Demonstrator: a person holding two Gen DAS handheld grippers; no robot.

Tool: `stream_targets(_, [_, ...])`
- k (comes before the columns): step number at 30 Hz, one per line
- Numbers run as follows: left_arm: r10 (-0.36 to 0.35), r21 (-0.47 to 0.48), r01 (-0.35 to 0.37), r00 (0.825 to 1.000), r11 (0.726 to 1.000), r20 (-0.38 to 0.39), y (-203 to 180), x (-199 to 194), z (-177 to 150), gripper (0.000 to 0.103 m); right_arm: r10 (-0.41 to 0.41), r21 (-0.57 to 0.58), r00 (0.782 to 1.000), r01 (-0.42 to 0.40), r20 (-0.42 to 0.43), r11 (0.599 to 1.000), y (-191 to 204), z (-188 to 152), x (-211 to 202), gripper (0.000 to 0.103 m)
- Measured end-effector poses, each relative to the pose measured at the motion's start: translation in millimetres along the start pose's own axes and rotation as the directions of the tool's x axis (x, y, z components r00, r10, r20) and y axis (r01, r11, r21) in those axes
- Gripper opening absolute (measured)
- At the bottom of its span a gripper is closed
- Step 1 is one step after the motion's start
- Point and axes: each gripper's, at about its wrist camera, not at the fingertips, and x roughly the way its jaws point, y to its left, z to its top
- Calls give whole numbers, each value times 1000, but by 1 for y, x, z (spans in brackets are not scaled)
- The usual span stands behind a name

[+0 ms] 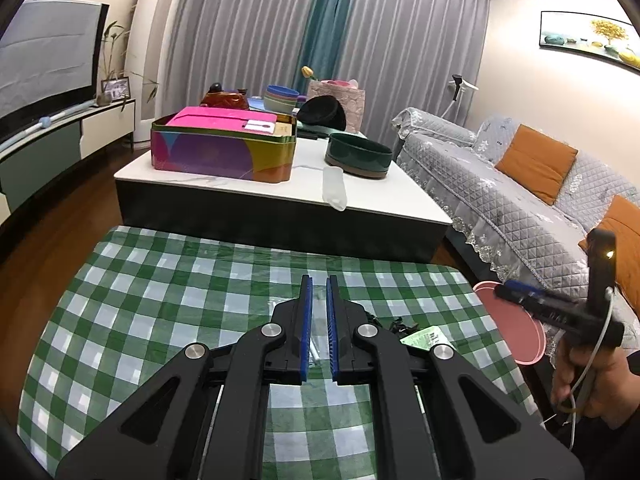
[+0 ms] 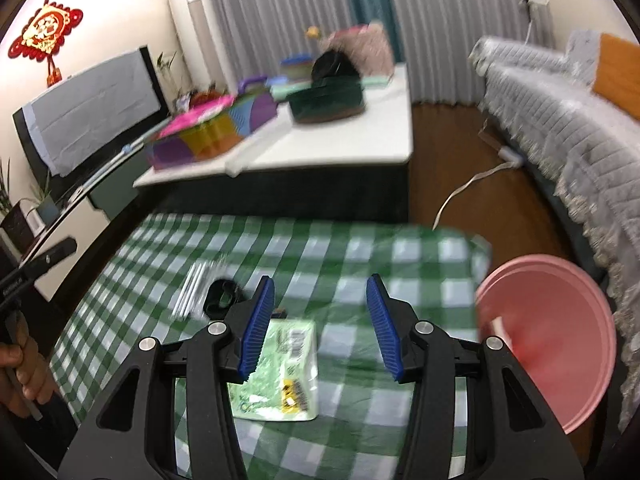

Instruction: Collect trash

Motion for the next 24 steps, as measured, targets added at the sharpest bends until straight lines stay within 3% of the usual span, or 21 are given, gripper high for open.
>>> stream_targets(4, [12,-11,-12,1000,1000,-19,5,11,-1,7,24,-23,992,-27,-123,999,8,-20,34,49])
stream_targets(11, [25,-4,-26,999,1000,-44,4,30,-4,7,42,-54,972,-56,-232,997,18,-42,63,48])
stream_targets(14, [30,-2,-30,998,1000,-55,4,37,-6,7,59,-70,963,-80,-262,994,23,-46,69,31])
stream_targets(16, [33,-1,-34,998,999,-61,4,42,-8,7,66,-67,958,-88,-279,994,22,-48,72,13])
stream_targets(20, [43,-2,-43,996,999,-83,5,52,-12,7,98,-51,956,-116,-276,992,18,-45,69,5])
stream_targets(24, [54,-3,-55,992,998,-114,4,65,-18,7,134,-10,967,-139,-218,990,9,-32,51,2])
